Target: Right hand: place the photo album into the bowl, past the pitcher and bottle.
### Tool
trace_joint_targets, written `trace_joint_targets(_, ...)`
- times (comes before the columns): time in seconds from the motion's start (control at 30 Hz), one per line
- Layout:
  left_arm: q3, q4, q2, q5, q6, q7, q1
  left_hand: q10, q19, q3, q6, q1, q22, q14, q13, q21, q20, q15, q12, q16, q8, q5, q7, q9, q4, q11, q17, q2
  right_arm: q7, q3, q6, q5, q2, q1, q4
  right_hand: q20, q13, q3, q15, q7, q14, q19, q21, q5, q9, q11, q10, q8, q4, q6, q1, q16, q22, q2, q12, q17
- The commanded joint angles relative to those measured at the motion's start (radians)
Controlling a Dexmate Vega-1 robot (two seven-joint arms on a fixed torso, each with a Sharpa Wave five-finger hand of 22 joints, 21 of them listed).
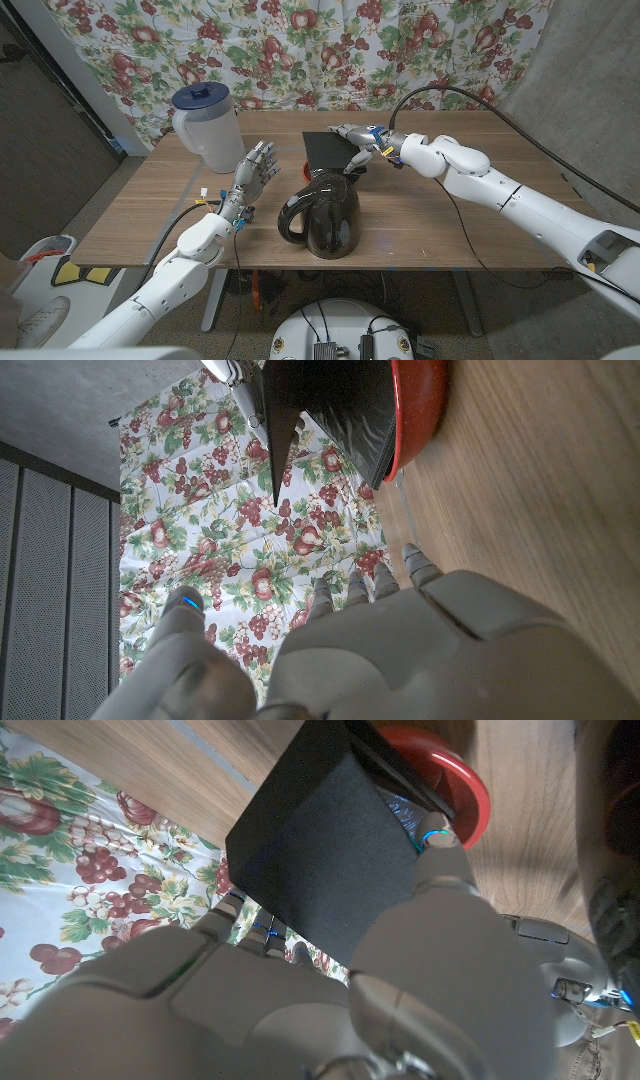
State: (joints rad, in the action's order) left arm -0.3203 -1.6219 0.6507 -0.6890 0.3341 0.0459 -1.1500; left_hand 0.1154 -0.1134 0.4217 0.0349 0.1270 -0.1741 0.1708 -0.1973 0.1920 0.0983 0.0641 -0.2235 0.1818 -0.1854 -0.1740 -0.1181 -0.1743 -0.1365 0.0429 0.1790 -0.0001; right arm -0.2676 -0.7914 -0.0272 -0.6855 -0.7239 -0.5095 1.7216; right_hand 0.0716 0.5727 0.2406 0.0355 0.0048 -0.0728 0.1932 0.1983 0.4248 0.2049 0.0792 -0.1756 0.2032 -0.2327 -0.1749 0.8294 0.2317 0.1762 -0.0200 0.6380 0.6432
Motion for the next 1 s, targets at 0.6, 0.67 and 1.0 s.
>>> trace_joint_targets(0.6,0.006,0.029,-0.007,-0.016,0.014,0.018,0.001,0.002,-0.004,-0.003,-0.008,0.002,-0.002,0.07,-0.004,0.002,-0.005,0.004,0.0,0.005,-0.002,-0.006,0.0,-0.004,0.001,0.001,0.003,0.006,-0.033,-0.032,0.003,-0.024,0.029,0.026,-0.019,-0.001,-0.069,0.071,0.038,-0.011,-0.092,-0.071,-0.014,-0.116,0.0,0.033,-0.102,0.005,0.102,-0.144,-0.028,-0.044,0.002,0.009,-0.108,-0.062)
trace_joint_targets(0.67,0.006,0.03,-0.007,-0.016,0.014,0.02,0.003,0.002,-0.004,-0.004,-0.008,0.002,-0.002,0.07,-0.004,0.002,-0.005,0.005,0.0,0.005,-0.002,-0.006,0.0,-0.004,0.001,0.001,0.003,0.006,-0.034,-0.032,0.004,-0.026,0.029,0.026,-0.019,-0.001,-0.075,0.07,0.039,-0.012,-0.101,-0.077,-0.015,-0.122,0.0,0.035,-0.105,0.005,0.102,-0.145,-0.029,-0.046,0.002,0.01,-0.114,-0.066)
trace_joint_targets(1.0,0.004,0.033,-0.009,-0.015,0.014,0.021,0.006,0.003,-0.005,-0.004,-0.008,0.003,-0.002,0.071,-0.004,0.002,-0.004,0.005,0.0,0.004,-0.002,-0.006,0.0,-0.004,0.001,0.001,0.003,0.006,-0.041,-0.034,-0.003,-0.022,0.026,0.029,-0.02,0.004,-0.104,0.057,0.046,-0.012,-0.126,-0.098,-0.014,-0.16,0.0,0.041,-0.115,0.003,0.108,-0.154,-0.048,-0.047,0.002,0.002,-0.145,-0.083)
